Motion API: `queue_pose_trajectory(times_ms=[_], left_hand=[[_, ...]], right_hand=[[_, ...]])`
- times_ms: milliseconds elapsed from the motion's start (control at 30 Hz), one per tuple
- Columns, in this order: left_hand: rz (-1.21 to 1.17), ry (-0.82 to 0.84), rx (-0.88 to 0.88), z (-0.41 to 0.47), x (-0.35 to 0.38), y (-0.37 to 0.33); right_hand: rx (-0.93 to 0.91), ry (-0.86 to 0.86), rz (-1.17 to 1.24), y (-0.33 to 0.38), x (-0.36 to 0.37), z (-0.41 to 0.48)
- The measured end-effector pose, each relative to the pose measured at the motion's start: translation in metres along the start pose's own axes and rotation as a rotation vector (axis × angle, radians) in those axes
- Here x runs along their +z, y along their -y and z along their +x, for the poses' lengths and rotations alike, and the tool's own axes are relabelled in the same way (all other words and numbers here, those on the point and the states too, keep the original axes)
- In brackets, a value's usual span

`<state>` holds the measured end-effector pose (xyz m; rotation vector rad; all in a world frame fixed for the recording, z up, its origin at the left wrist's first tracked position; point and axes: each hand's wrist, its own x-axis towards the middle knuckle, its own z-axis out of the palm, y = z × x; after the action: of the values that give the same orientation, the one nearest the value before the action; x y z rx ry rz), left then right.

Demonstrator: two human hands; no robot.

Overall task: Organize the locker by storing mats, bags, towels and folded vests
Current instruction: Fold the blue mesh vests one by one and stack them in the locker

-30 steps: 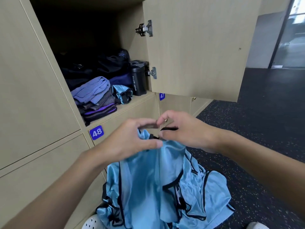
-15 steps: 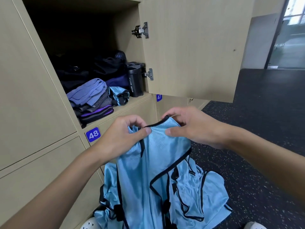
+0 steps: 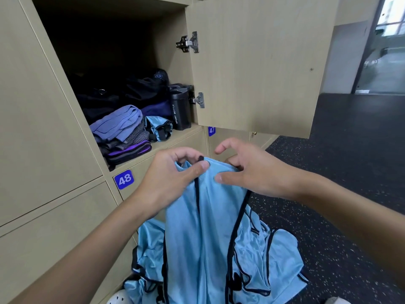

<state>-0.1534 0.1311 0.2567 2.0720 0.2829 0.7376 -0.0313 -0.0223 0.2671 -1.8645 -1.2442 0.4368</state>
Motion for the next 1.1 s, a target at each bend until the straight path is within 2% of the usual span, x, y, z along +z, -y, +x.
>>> queue_pose_trajectory(times_ms=[100,167,333,467,600,767,833,967,1100], left_hand=[[0.008,-0.129,-0.025,0.005,-0.008,0.003],[-0.007,-0.176,-0.033,0.006,-0.013,0.004],[-0.049,-0.193,-0.048,0.007,-0.016,0.003],[-0.035,-0.209,-0.056,0.008,-0.012,0.0],[-0.031,-0.217,-0.056,0.009,-0.01,-0.001],[0.161,-0.251,0.043,0.005,-0.005,-0.005],[0.206,-0.209,0.084,0.001,-0.002,-0.009],[0.153,-0.039,0.081,-0.008,0.004,-0.018],[0.276,-0.03,0.063,-0.013,0.007,-0.018]], right_hand=[[-0.012,-0.047,-0.15,-0.003,-0.007,-0.003],[-0.014,-0.094,-0.167,-0.002,-0.009,-0.005],[-0.09,-0.205,-0.112,0.0,-0.011,-0.003],[-0.121,-0.202,0.058,0.002,-0.007,-0.003],[-0.12,-0.181,0.111,0.004,-0.004,-0.003],[-0.113,-0.207,0.097,0.005,-0.002,-0.003],[-0.067,-0.204,0.194,0.009,0.0,-0.002],[0.052,-0.098,0.518,0.014,0.001,-0.002],[0.04,0.002,0.472,0.018,0.002,-0.007]])
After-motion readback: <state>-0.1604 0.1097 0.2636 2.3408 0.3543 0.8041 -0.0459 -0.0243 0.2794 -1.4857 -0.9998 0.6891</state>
